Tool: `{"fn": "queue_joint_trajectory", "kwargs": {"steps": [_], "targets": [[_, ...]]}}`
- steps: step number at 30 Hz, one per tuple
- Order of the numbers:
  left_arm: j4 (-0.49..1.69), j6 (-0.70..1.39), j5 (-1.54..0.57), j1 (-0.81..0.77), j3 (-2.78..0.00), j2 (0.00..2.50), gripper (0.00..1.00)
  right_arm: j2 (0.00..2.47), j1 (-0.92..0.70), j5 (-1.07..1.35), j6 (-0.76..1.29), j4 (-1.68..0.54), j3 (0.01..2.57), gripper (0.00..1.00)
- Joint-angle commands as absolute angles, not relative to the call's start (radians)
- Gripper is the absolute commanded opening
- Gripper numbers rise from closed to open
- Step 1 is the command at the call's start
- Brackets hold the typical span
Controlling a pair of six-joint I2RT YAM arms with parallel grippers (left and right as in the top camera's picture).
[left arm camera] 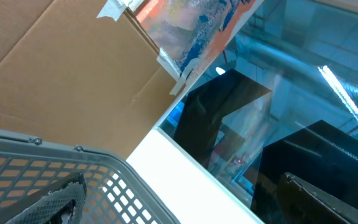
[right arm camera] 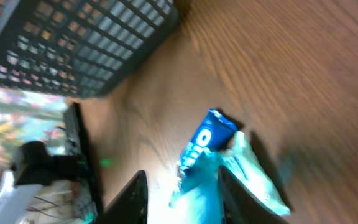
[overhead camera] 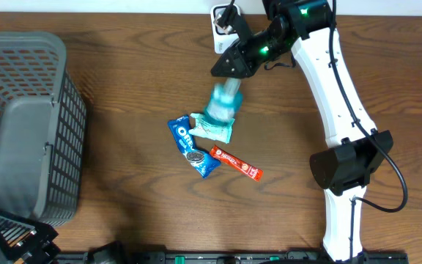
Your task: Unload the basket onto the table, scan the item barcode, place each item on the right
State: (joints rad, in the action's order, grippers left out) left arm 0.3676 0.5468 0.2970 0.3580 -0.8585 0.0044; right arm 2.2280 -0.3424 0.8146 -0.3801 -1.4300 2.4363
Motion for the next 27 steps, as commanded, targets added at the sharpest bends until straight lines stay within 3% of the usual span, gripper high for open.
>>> {"fn": "queue_joint_trajectory", "kwargs": {"steps": [1,7,8,9,12,15,16,17,21,27], "targets": [[0.369,0.545,0.281,0.357,-0.853,0.003,0.98,2.216,-0.34,0.672,-0.39,-1.436,2.46,0.18],[0.369,0.544,0.281,0.357,-0.853,0.003,0.98,2.216,-0.36,0.476,-0.389,-1.496,2.46,0.2],[0.37,0.544,0.281,0.357,-0.853,0.003,0.98,2.216,-0.369,0.426,-0.366,-1.511,2.46,0.29],[0.373,0.544,0.281,0.357,-0.853,0.003,0.98,2.216,-0.375,0.394,-0.342,-1.512,2.46,0.31],[0.388,0.544,0.281,0.357,-0.852,0.003,0.98,2.216,-0.389,0.256,-0.253,-1.514,2.46,0.57],[0.387,0.544,0.281,0.357,-0.852,0.003,0.98,2.216,-0.403,0.082,-0.209,-1.557,2.46,0.72],[0.387,0.544,0.281,0.357,-0.852,0.003,0.98,2.216,-0.407,0.054,-0.207,-1.574,2.46,0.87],[0.388,0.544,0.281,0.357,-0.852,0.003,0.98,2.216,-0.408,0.029,-0.183,-1.591,2.46,0.91],[0.388,0.544,0.281,0.357,-0.852,0.003,0.98,2.216,-0.406,0.017,-0.007,-1.626,2.46,0.94],[0.388,0.544,0.281,0.357,-0.852,0.003,0.98,2.216,-0.384,0.016,0.492,-1.699,2.46,0.99]]}}
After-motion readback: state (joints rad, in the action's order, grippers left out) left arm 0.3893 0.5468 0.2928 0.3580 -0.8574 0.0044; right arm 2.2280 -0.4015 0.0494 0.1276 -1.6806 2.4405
